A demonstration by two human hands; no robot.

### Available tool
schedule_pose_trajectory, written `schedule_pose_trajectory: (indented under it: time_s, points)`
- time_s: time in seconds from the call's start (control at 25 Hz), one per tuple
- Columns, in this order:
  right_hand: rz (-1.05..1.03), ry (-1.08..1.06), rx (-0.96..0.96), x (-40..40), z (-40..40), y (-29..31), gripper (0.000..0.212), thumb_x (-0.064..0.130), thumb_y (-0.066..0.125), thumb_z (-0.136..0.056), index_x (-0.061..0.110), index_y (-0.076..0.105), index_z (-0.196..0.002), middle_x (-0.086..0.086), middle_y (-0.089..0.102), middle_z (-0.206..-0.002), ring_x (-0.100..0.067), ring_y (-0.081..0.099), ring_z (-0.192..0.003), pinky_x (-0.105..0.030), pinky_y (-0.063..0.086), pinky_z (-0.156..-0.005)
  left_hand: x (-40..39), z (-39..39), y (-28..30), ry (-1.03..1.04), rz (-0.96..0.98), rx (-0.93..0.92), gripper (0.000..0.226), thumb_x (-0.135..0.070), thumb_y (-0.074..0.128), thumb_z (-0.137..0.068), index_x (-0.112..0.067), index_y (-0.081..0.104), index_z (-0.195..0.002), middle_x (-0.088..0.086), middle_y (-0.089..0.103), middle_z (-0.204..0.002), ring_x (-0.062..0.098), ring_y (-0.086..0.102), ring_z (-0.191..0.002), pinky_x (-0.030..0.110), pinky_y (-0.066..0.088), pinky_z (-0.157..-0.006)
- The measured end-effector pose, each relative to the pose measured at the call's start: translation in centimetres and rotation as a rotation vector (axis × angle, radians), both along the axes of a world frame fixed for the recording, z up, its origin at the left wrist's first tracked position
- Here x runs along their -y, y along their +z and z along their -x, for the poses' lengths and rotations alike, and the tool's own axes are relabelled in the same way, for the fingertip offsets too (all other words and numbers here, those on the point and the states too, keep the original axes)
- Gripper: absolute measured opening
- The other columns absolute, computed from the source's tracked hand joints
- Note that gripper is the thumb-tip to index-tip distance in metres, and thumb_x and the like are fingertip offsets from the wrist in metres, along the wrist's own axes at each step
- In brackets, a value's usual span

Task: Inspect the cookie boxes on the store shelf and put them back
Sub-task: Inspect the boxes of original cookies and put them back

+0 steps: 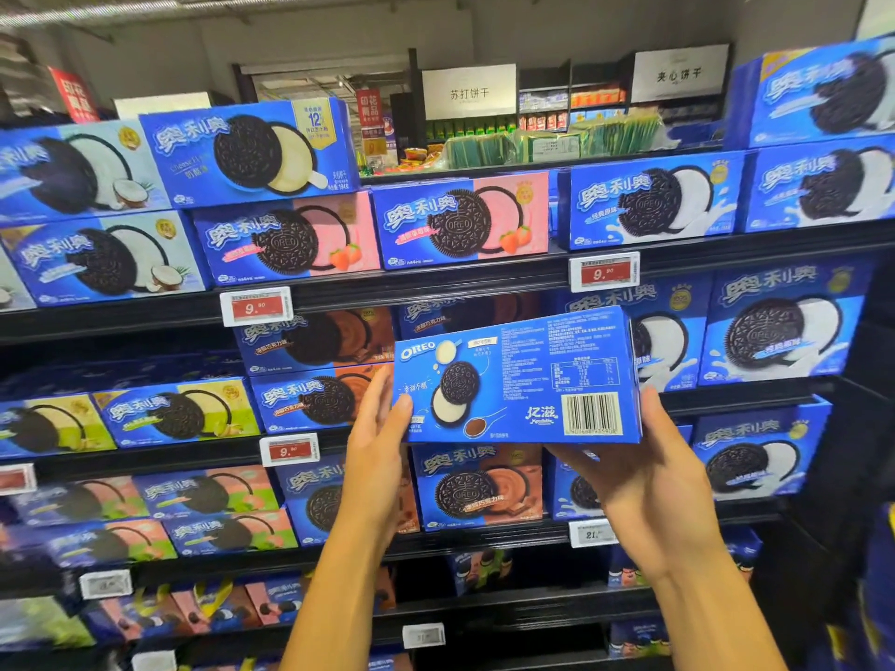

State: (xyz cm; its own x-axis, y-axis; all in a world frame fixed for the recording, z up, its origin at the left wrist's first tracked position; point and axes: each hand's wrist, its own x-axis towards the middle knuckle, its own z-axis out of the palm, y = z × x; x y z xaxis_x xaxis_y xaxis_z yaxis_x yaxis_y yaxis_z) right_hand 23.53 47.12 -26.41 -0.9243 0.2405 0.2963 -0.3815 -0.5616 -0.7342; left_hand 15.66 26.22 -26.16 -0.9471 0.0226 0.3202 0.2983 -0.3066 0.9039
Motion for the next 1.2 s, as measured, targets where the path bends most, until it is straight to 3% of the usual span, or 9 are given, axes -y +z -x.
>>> schedule_pose_trajectory:
  time_s: [0.08,0.28,0.44,0.68,0.8,0.88,1.0,1.12,1.2]
  points:
    - [-0.051,-0.056,-0.010,0.3,-0.2,0.7,0.047,0.044,0.045,-0.096,0.020,0.068,-0.129,-0.011,0.069,-0.130,-0.032,0.064,-0.121,-0.049,0.055,-0.096,0.0,-0.7,1.2,0.145,0.111,-0.051,0.037,-0.012,0.059,-0.097,-0.030,0.054,-0.129,-0.017,0.059,-0.133,-0.025,0.055,-0.102,0.007,0.047,-0.085]
    - [-0.276,-0.188,-0.115,2.0,-0.1,2.9,0.041,0.049,0.049,-0.098,0.024,0.071,-0.122,-0.005,0.073,-0.121,-0.024,0.068,-0.115,-0.041,0.058,-0.092,-2.4,-4.2,3.5,-0.093,0.235,-0.183,0.065,-0.059,0.063,-0.072,-0.040,0.053,-0.134,-0.041,0.057,-0.124,-0.019,0.048,-0.121,0.007,0.039,-0.098]
    - [-0.417,-0.163,-0.160,4.2,0.5,3.4,0.045,0.055,0.043,-0.096,0.032,0.071,-0.123,0.005,0.072,-0.125,-0.013,0.067,-0.116,-0.021,0.054,-0.086,-4.3,-4.0,3.9,-0.214,0.242,-0.154,0.091,-0.068,0.053,-0.078,-0.025,0.029,-0.155,-0.011,0.033,-0.160,0.004,0.028,-0.147,0.039,0.022,-0.122]
    - [-0.560,-0.059,-0.173,5.2,1.0,2.6,0.054,0.068,0.037,-0.097,0.039,0.062,-0.135,0.017,0.057,-0.144,-0.006,0.048,-0.138,-0.044,0.034,-0.116,-2.6,-3.6,3.5,-0.429,-0.160,-0.107,0.061,-0.063,0.071,-0.076,-0.024,0.070,-0.123,0.003,0.070,-0.124,0.015,0.068,-0.108,0.026,0.054,-0.085]
    - [-0.585,-0.040,-0.182,5.6,1.1,2.4,0.045,0.065,0.047,-0.095,0.044,0.064,-0.131,0.020,0.054,-0.146,-0.002,0.041,-0.142,-0.040,0.027,-0.120,-1.8,-3.2,3.5,-0.419,-0.406,-0.020,0.067,-0.057,0.076,-0.069,-0.016,0.071,-0.120,0.013,0.068,-0.126,0.025,0.066,-0.108,0.037,0.052,-0.087]
    - [-0.562,-0.143,-0.137,5.4,1.4,2.4,0.028,0.045,0.053,-0.100,0.048,0.065,-0.125,0.022,0.055,-0.144,0.003,0.040,-0.141,-0.035,0.028,-0.121,-1.2,-2.7,3.4,-0.410,-0.542,0.045,0.061,-0.057,0.059,-0.079,-0.016,0.068,-0.123,0.016,0.064,-0.130,0.032,0.058,-0.113,0.046,0.044,-0.092]
    - [-0.591,-0.377,-0.022,4.1,1.8,2.2,0.042,0.021,0.057,-0.101,0.054,0.050,-0.127,0.020,0.047,-0.151,0.008,0.037,-0.139,-0.030,0.029,-0.121,0.0,-2.0,3.0,-0.496,-0.681,0.049,0.056,-0.053,0.034,-0.092,-0.020,0.062,-0.128,0.016,0.060,-0.134,0.035,0.051,-0.120,0.061,0.033,-0.103]
    - [-0.506,-0.410,0.006,3.4,1.7,2.2,0.052,0.029,0.066,-0.093,0.052,0.042,-0.132,0.016,0.046,-0.149,0.026,0.045,-0.118,-0.007,0.041,-0.099,1.0,-1.4,2.6,-0.617,-0.754,-0.012,0.061,-0.054,0.028,-0.090,-0.022,0.055,-0.134,0.014,0.059,-0.136,0.038,0.050,-0.123,0.067,0.031,-0.105]
    - [-0.434,-0.345,-0.027,3.6,1.6,2.3,0.062,0.039,0.070,-0.081,0.045,0.043,-0.137,0.019,0.053,-0.141,0.017,0.051,-0.122,-0.022,0.044,-0.105,1.5,-1.0,2.5,-0.665,-0.778,-0.037,0.064,-0.053,0.036,-0.086,-0.021,0.051,-0.139,0.014,0.056,-0.142,0.040,0.048,-0.128,0.071,0.025,-0.108]
